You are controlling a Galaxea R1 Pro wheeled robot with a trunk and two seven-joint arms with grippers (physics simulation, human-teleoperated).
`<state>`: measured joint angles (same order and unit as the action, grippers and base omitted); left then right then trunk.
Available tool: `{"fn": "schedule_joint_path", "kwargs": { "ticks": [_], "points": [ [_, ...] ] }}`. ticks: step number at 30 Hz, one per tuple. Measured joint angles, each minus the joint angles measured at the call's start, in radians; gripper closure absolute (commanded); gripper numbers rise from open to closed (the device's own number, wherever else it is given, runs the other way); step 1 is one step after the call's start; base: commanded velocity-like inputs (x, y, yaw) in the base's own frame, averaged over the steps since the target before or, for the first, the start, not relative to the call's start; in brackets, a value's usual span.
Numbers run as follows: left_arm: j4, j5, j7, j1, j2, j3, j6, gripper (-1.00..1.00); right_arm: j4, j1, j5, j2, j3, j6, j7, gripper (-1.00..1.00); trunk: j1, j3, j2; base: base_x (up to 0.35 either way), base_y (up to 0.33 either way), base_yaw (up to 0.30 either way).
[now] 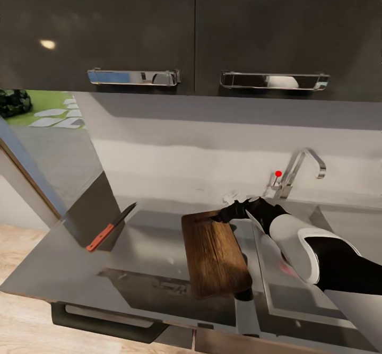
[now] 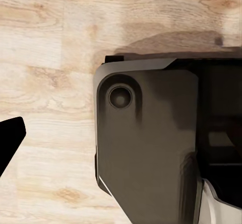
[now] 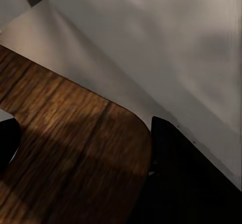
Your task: In the kitchen, take the Vidalia onion out of the sink, dice it on the chopping board with the paring knife, put the diced onion into the bowl on the countertop, then place both the paring knife and the chopping board into the sink.
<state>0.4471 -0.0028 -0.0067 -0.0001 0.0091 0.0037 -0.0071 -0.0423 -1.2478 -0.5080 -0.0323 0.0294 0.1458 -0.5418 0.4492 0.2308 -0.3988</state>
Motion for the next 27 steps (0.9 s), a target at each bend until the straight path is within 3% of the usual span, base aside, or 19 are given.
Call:
{"fn": "schedule_joint_path", "kwargs": {
  "ticks": [13,27],
  "points": [
    [-0.001,0.001,0.000,0.000,0.000,-0.001,0.000,-1.00,-0.003,0.001,0.011,-0.001,-0.051,-0.027,0.001,1.00,0.000,-0.020,0.001,0.000,0.000,0.000],
    [-0.001,0.001,0.000,0.000,0.000,-0.001,0.000,-1.00,-0.003,0.001,0.011,-0.001,-0.054,-0.026,0.002,1.00,0.000,-0.043,0.001,0.000,0.000,0.000]
  ]
}}
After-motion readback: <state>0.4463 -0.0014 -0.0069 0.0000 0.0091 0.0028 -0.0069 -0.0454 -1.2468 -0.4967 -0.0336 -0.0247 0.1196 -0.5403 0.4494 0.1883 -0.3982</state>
